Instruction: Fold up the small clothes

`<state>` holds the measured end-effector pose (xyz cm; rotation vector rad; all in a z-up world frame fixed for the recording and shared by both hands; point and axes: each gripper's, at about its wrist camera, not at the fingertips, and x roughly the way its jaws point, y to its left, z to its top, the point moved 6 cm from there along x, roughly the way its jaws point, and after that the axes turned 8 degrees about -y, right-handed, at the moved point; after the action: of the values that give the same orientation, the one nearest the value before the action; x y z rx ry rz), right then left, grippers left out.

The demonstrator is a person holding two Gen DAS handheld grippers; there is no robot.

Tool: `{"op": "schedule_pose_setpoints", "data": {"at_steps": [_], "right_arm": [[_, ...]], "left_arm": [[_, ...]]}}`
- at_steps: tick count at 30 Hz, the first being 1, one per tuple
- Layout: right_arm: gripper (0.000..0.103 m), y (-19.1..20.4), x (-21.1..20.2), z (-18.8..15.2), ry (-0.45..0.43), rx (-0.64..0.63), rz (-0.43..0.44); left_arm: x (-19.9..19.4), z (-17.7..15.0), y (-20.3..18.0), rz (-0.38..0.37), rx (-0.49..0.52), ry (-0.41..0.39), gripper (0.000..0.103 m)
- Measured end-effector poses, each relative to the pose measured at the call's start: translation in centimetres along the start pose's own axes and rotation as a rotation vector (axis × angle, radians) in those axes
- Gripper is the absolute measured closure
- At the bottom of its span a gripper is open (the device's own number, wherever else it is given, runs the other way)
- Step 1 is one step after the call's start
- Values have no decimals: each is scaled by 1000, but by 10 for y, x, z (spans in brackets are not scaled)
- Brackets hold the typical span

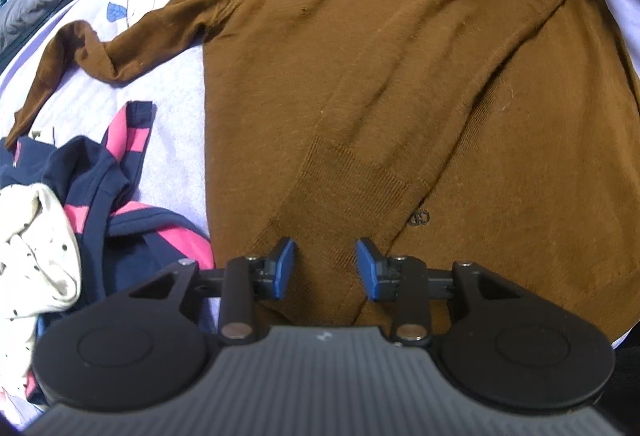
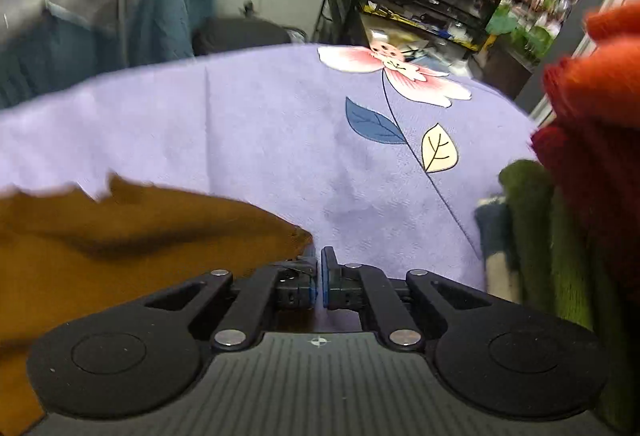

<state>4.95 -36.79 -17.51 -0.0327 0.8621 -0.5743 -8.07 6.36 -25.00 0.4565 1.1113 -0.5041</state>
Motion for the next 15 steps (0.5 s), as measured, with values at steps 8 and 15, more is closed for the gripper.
{"op": "schedule_pose_setpoints", "data": {"at_steps": [8,15], "right_arm": [[40,-18,-97,-38,-170,11,251],[38,-26,-125,-95,-95,-186,324]], "left_arm": [[3,0,6,2,12,-1,57],[1,-2,8,0,4,-18,55]]}}
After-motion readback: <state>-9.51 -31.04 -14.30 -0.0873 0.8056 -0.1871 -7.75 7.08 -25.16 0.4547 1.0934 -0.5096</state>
